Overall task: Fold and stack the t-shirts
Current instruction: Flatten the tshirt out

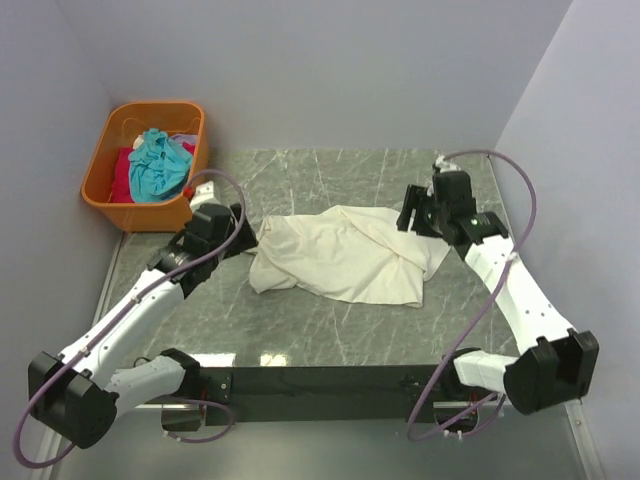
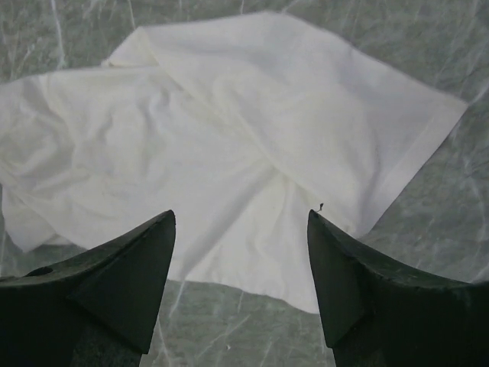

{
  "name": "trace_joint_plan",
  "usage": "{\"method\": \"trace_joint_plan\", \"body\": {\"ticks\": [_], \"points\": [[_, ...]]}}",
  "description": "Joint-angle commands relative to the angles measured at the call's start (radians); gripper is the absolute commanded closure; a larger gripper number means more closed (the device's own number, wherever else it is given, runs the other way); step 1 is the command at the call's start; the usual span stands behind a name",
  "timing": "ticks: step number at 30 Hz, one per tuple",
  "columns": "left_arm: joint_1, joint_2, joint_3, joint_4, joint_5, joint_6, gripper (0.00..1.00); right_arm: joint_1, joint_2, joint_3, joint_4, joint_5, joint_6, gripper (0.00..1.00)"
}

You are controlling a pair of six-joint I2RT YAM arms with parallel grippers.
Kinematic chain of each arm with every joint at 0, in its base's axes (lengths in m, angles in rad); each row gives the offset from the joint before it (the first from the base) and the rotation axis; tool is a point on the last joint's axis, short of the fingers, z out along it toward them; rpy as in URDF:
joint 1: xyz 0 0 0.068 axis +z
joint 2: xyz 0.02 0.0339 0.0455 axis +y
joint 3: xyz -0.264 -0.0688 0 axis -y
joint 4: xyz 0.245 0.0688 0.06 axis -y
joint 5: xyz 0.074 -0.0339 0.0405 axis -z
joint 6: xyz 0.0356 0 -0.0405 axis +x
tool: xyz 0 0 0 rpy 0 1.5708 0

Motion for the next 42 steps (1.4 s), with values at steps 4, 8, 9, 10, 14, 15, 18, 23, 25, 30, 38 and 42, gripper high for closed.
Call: {"method": "trace_joint_plan", "body": {"ticks": [4,8,9,10,14,15,18,23,25,30,38,42], "points": [[-0.001,-0.037,-0.232,0.077,0.185,-0.125,0.21,0.008,-0.115,-0.254,0.117,-0.075,0.078,0.25],[-0.003,0.016,-0.255,0.143,0.206,-0.146,0.25,0.006,-0.127,-0.359,0.154,-0.066,0.107,0.28],[-0.003,0.053,-0.255,0.154,0.202,-0.151,0.24,0.005,-0.127,-0.388,0.165,-0.063,0.112,0.28],[-0.003,0.073,-0.255,0.172,0.197,-0.157,0.26,0.006,-0.127,-0.399,0.167,-0.057,0.121,0.28],[-0.003,0.17,-0.26,0.233,0.166,-0.174,0.31,-0.002,-0.114,-0.431,0.177,-0.043,0.135,0.29],[-0.001,0.21,-0.258,0.241,0.178,-0.176,0.31,-0.015,-0.109,-0.442,0.186,-0.057,0.135,0.29],[-0.001,0.282,-0.235,0.246,0.204,-0.179,0.34,-0.044,-0.081,-0.456,0.196,-0.081,0.138,0.3],[-0.003,0.308,-0.246,0.24,0.224,-0.191,0.38,-0.066,-0.055,-0.473,0.188,-0.1,0.158,0.3],[-0.003,0.305,-0.255,0.24,0.243,-0.195,0.4,-0.072,-0.037,-0.476,0.17,-0.11,0.169,0.3],[-0.012,0.297,-0.261,0.244,0.258,-0.202,0.45,-0.072,-0.009,-0.506,0.141,-0.091,0.195,0.29],[-0.016,0.325,-0.247,0.247,0.274,-0.191,0.86,-0.109,-0.011,-0.557,0.141,-0.057,0.229,0.27],[-0.015,0.273,-0.208,0.171,0.219,-0.169,0.99,-0.12,0.034,-0.557,0.159,-0.09,0.216,0.47]]}}
